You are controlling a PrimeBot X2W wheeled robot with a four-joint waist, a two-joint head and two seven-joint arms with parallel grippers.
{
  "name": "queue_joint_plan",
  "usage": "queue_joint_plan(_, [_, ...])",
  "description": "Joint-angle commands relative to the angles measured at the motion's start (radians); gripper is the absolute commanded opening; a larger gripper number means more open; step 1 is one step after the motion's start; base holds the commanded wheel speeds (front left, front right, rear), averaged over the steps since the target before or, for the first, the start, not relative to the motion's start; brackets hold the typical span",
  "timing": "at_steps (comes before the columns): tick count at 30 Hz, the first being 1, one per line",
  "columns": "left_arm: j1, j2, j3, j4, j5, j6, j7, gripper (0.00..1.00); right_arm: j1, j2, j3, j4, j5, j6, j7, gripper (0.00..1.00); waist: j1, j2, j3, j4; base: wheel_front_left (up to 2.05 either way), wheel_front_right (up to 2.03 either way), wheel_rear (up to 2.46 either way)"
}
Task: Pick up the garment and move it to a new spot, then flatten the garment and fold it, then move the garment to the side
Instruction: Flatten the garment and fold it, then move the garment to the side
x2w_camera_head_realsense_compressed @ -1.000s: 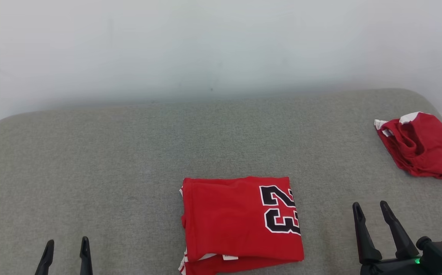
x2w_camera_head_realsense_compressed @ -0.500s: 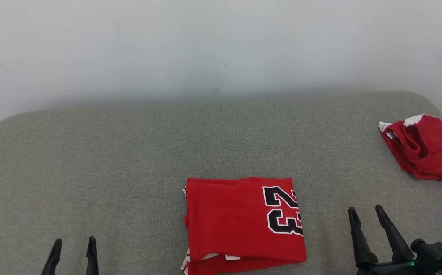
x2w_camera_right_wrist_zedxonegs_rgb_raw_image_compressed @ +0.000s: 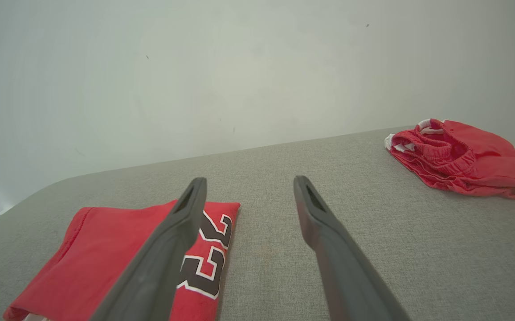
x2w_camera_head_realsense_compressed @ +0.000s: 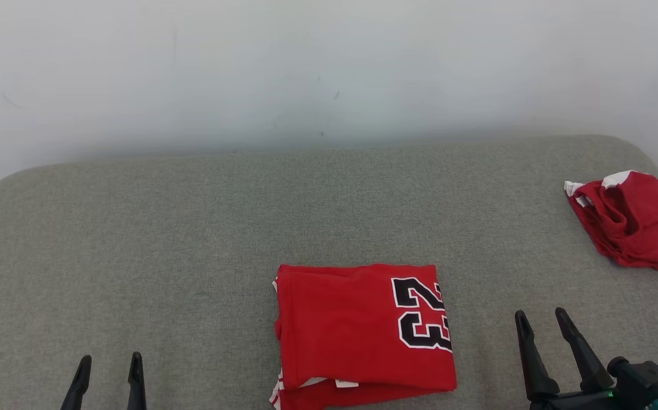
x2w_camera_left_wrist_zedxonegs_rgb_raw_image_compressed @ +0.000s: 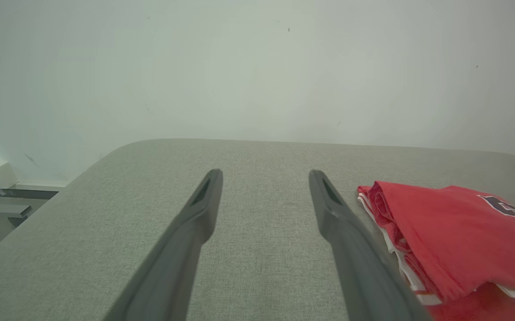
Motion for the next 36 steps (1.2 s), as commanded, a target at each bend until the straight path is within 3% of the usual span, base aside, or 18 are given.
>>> queue_joint_plan(1, [-0.011,0.003,0.004,0.000,0.006,-0.004,0.000,1.00,-0.007,-0.002,0.001,0.002,0.000,-0.003,0.000,1.00,0.0001,-0.0001,0.000,0.000,0.00,0.00,0.00])
queue_joint_plan(15, [-0.039,-0.006,-0.003,0.002,0.011,0.008,0.000,1.00,-0.142,-0.037,0.096,0.064,0.061,-0.003,0.040,1.00,0.0001,-0.0001,0.033,0.006,0.00,0.00,0.00])
queue_joint_plan(24, [-0.098,-0.010,-0.056,0.008,0.000,0.029,0.000,1.00,-0.313,-0.026,0.191,0.288,0.130,-0.003,0.126,1.00,0.0001,-0.0001,0.101,0.047,0.00,0.00,0.00])
queue_joint_plan(36, [-0.121,-0.011,-0.086,0.016,-0.022,0.056,0.000,1.00,-0.377,0.006,0.296,0.518,0.194,-0.003,0.097,1.00,0.0001,-0.0001,0.132,0.077,0.00,0.00,0.00])
